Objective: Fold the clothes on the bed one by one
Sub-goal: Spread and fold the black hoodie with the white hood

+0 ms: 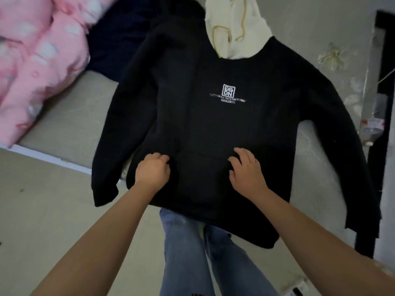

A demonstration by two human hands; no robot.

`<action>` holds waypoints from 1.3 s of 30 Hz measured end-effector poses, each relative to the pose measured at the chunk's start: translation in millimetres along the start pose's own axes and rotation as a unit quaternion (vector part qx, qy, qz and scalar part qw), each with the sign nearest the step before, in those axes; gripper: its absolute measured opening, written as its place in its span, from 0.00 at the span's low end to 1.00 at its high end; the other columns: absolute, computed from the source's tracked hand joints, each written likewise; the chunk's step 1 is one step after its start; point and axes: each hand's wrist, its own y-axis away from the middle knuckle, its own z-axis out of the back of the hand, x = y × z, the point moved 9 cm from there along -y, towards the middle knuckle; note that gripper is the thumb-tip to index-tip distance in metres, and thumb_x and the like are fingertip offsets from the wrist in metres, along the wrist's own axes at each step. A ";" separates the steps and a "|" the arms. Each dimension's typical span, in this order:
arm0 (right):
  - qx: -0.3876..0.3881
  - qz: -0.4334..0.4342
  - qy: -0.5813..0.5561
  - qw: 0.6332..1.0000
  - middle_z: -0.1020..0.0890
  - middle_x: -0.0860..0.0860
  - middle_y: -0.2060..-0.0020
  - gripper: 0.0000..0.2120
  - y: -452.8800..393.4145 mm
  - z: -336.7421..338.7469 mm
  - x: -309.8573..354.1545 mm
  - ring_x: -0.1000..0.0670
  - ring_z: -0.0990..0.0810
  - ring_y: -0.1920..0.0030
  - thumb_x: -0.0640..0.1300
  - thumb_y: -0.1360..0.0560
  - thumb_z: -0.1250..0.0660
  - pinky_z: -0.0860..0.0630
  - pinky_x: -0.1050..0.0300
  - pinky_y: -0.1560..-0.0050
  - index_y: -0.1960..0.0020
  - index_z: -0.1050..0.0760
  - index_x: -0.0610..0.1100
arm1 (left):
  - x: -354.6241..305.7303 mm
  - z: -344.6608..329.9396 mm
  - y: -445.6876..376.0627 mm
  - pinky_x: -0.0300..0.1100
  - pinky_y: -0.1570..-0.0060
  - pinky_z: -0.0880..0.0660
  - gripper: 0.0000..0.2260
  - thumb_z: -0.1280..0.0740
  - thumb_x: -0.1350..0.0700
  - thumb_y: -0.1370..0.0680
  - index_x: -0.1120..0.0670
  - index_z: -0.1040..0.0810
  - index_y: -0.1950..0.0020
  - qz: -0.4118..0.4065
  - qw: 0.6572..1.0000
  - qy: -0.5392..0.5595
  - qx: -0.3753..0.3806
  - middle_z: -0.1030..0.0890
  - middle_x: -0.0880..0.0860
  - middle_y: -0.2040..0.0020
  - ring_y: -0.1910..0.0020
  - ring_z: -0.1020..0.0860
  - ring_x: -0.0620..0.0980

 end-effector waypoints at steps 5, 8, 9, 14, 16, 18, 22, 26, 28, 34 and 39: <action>-0.028 0.019 -0.011 0.999 0.39 0.44 0.28 0.20 -54.9 27.3 35.7 0.45 0.45 0.27 0.44 0.23 0.40 0.42 0.48 0.30 0.32 0.34 0.40 | 53.2 51.9 -40.1 0.50 0.46 0.30 0.18 0.41 0.55 0.22 0.60 0.31 0.34 0.042 0.993 0.054 -0.098 0.27 0.59 0.38 0.39 0.30 0.58; -0.052 0.016 -0.025 0.998 0.39 0.43 0.28 0.22 -100.3 49.5 62.5 0.44 0.46 0.26 0.43 0.23 0.40 0.45 0.48 0.29 0.30 0.36 0.40 | 86.9 67.9 -76.8 0.53 0.40 0.33 0.23 0.38 0.56 0.23 0.62 0.36 0.30 0.075 0.986 0.087 -0.121 0.31 0.62 0.33 0.35 0.34 0.60; -0.062 0.009 -0.031 0.998 0.40 0.43 0.28 0.23 -116.3 56.3 71.2 0.44 0.46 0.26 0.44 0.23 0.40 0.46 0.48 0.29 0.29 0.37 0.40 | 98.0 70.8 -89.0 0.53 0.38 0.35 0.25 0.37 0.57 0.23 0.63 0.39 0.29 0.088 0.984 0.093 -0.125 0.33 0.63 0.32 0.34 0.35 0.61; -0.087 -0.021 -0.043 0.995 0.46 0.43 0.25 0.27 -192.3 73.2 108.6 0.44 0.50 0.25 0.47 0.23 0.40 0.48 0.46 0.28 0.27 0.42 0.42 | 146.9 63.9 -145.1 0.53 0.38 0.37 0.27 0.39 0.55 0.21 0.64 0.44 0.27 0.137 0.972 0.172 -0.086 0.34 0.65 0.32 0.35 0.34 0.62; -0.086 -0.046 -0.040 0.995 0.49 0.42 0.25 0.28 -214.2 71.3 112.0 0.42 0.52 0.25 0.49 0.23 0.40 0.49 0.45 0.28 0.26 0.44 0.43 | 153.2 58.2 -161.7 0.49 0.37 0.36 0.25 0.41 0.55 0.20 0.63 0.44 0.27 0.125 0.951 0.275 -0.059 0.31 0.63 0.34 0.36 0.31 0.61; -0.061 -0.077 -0.024 0.995 0.53 0.42 0.25 0.30 -227.3 61.3 108.5 0.42 0.55 0.25 0.51 0.22 0.41 0.51 0.45 0.28 0.25 0.47 0.45 | 151.2 64.8 -169.6 0.41 0.41 0.33 0.16 0.42 0.58 0.20 0.62 0.32 0.33 0.079 0.932 0.345 -0.073 0.24 0.60 0.41 0.42 0.25 0.57; 0.036 -0.114 -0.002 0.993 0.56 0.45 0.25 0.28 -236.9 29.5 102.9 0.44 0.59 0.25 0.52 0.21 0.45 0.54 0.44 0.27 0.25 0.50 0.48 | 168.4 93.6 -173.4 0.29 0.51 0.35 0.12 0.42 0.61 0.20 0.62 0.26 0.39 0.055 0.909 0.394 -0.121 0.21 0.56 0.48 0.49 0.24 0.51; 0.093 -0.113 0.001 0.989 0.58 0.47 0.24 0.28 -243.1 17.2 109.6 0.45 0.61 0.25 0.51 0.21 0.46 0.55 0.43 0.28 0.25 0.52 0.49 | 200.3 148.9 -177.2 0.35 0.50 0.35 0.11 0.40 0.63 0.21 0.65 0.26 0.41 0.051 0.902 0.371 -0.215 0.21 0.62 0.46 0.46 0.23 0.58; 0.105 -0.108 0.002 0.989 0.59 0.49 0.25 0.28 -245.3 16.4 113.9 0.45 0.61 0.25 0.50 0.21 0.45 0.56 0.42 0.28 0.25 0.53 0.51 | 215.5 180.5 -178.3 0.40 0.50 0.35 0.09 0.38 0.64 0.22 0.66 0.24 0.46 0.040 0.899 0.345 -0.266 0.20 0.64 0.49 0.49 0.22 0.60; 0.124 -0.115 0.003 0.986 0.60 0.48 0.25 0.29 -244.9 7.5 122.4 0.45 0.61 0.25 0.51 0.21 0.47 0.57 0.42 0.28 0.24 0.55 0.50 | 237.6 167.7 -203.4 0.42 0.45 0.35 0.12 0.38 0.63 0.23 0.66 0.26 0.41 0.028 0.951 0.271 -0.148 0.22 0.64 0.44 0.44 0.25 0.60; 0.148 -0.104 -0.030 0.983 0.58 0.49 0.24 0.27 -233.8 -2.2 124.5 0.47 0.59 0.25 0.46 0.20 0.48 0.57 0.45 0.27 0.24 0.55 0.48 | 224.5 145.6 -178.5 0.41 0.56 0.35 0.07 0.37 0.67 0.24 0.67 0.20 0.50 0.006 0.956 0.255 -0.146 0.20 0.65 0.55 0.54 0.23 0.61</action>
